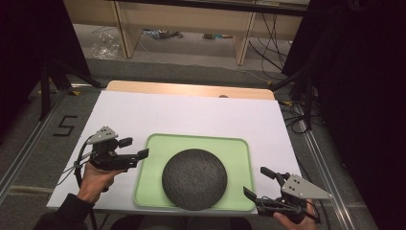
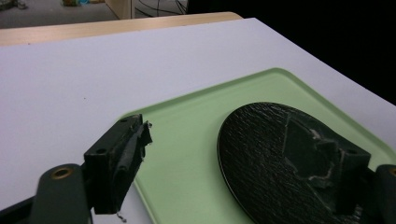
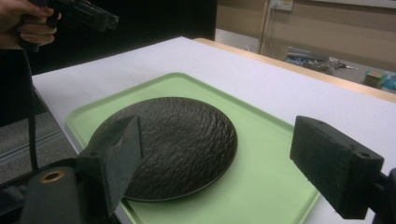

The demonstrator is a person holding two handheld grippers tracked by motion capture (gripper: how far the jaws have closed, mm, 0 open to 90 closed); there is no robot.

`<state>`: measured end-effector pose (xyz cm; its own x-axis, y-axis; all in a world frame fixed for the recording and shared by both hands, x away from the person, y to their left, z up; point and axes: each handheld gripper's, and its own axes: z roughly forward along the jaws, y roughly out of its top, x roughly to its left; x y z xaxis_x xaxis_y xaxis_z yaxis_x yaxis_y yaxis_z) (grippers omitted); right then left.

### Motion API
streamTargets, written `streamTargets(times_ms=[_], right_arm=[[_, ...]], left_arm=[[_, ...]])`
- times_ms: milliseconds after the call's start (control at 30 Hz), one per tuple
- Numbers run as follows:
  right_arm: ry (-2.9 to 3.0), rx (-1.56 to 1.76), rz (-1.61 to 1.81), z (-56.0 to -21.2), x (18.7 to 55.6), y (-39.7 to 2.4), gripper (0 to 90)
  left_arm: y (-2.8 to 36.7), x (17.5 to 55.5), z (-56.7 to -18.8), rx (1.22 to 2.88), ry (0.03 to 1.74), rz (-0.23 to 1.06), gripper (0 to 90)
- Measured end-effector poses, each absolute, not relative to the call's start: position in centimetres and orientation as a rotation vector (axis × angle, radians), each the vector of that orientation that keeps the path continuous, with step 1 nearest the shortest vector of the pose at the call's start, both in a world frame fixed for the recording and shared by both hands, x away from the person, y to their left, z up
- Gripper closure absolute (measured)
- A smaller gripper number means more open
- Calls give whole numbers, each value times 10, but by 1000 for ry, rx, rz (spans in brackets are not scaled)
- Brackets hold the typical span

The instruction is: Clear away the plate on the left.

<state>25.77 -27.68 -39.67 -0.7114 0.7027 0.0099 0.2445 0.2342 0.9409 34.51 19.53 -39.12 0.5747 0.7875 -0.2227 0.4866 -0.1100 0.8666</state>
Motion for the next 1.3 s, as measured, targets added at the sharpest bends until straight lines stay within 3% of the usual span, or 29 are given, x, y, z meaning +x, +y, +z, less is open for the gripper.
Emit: streamTargets(times_ms=[900,1300], right_arm=[[2086,850,1475,-396,257,-277,178],[2083,857,1499,-395,256,-278,178]], left_arm=[[210,302,-394,1721,950,468,198],[205,288,-397,1732,960,445,195]])
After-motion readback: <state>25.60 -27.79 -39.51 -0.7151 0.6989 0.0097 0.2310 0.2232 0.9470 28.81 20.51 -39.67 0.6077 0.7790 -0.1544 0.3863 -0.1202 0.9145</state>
